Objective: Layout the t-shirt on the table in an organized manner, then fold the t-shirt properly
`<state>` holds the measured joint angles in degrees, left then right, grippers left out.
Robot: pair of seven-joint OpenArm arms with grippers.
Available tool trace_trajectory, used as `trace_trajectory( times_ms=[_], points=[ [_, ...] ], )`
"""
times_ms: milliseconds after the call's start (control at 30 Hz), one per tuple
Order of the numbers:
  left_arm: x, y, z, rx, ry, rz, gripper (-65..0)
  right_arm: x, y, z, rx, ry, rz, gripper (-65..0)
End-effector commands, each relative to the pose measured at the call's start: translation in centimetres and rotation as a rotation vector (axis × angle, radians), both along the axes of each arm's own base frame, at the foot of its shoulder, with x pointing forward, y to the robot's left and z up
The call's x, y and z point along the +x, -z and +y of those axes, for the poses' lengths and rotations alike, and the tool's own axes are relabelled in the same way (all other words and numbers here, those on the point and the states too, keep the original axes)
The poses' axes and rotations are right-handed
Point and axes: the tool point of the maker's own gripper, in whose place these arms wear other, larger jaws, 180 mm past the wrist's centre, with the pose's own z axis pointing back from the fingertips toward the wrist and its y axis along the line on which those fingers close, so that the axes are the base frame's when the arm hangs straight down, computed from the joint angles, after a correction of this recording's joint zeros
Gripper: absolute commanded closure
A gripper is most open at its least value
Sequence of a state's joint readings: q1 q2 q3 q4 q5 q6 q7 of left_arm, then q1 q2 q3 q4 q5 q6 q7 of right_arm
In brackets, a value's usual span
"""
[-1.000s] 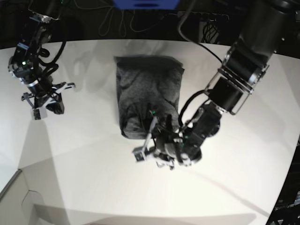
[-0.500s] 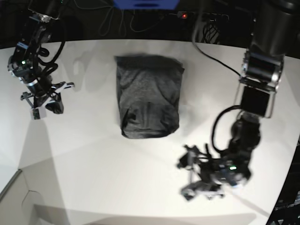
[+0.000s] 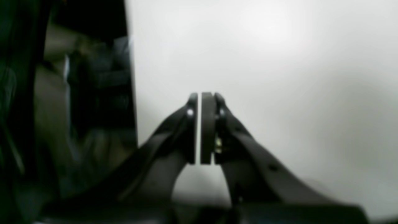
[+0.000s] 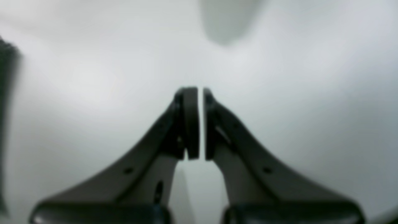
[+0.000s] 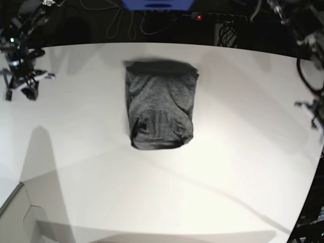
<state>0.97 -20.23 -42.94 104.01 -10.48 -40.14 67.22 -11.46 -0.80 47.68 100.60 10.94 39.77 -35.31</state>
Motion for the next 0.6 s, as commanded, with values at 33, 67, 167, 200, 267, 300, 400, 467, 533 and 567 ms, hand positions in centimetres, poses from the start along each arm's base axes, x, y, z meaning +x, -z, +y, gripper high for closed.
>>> trace_trajectory(
  times_ms=[33,67,167,200,267,300,400,467,533,567],
  points=[
    [-2.2,-1.4,1.6,0.050,-0.035,-0.019,0.0,-1.3,-0.8,-1.3,-0.010,0.049,-0.035,0.0],
    [-3.8,-1.1,2.2,0.065,-0.056,0.004,0.0,-2.4,-0.4,-1.7,-0.006,0.079,-0.018,0.0],
    [-8.7,0.4,2.9,0.073,-0.123,0.075,0.0,-5.4,0.5,-3.2,-0.008,0.147,0.028,0.0],
    [-10.3,0.8,2.9,0.072,-0.147,0.094,0.0,-6.4,1.1,-3.4,0.002,0.162,0.049,0.0],
    [-13.4,1.9,3.2,0.055,-0.207,0.137,0.0,-8.0,2.5,-3.9,0.021,0.185,0.093,0.0],
    [-14.5,2.7,2.8,0.034,-0.225,0.153,0.0,-8.8,3.5,-4.1,0.042,0.201,0.115,0.0],
    [-16.8,5.6,1.0,-0.044,-0.234,0.171,0.0,-10.9,5.4,-5.5,0.077,0.255,0.164,0.0],
    [-18.1,8.1,-0.2,-0.131,-0.247,0.150,0.0,-12.9,6.8,-6.3,0.108,0.310,0.197,0.0],
    [-18.7,10.2,-1.3,-0.210,-0.268,0.120,0.0,-14.6,7.6,-7.2,0.118,0.345,0.229,0.0],
    [-18.9,11.5,-1.9,-0.251,-0.275,0.113,0.0,-15.3,8.1,-7.3,0.129,0.352,0.246,0.0]
  ],
)
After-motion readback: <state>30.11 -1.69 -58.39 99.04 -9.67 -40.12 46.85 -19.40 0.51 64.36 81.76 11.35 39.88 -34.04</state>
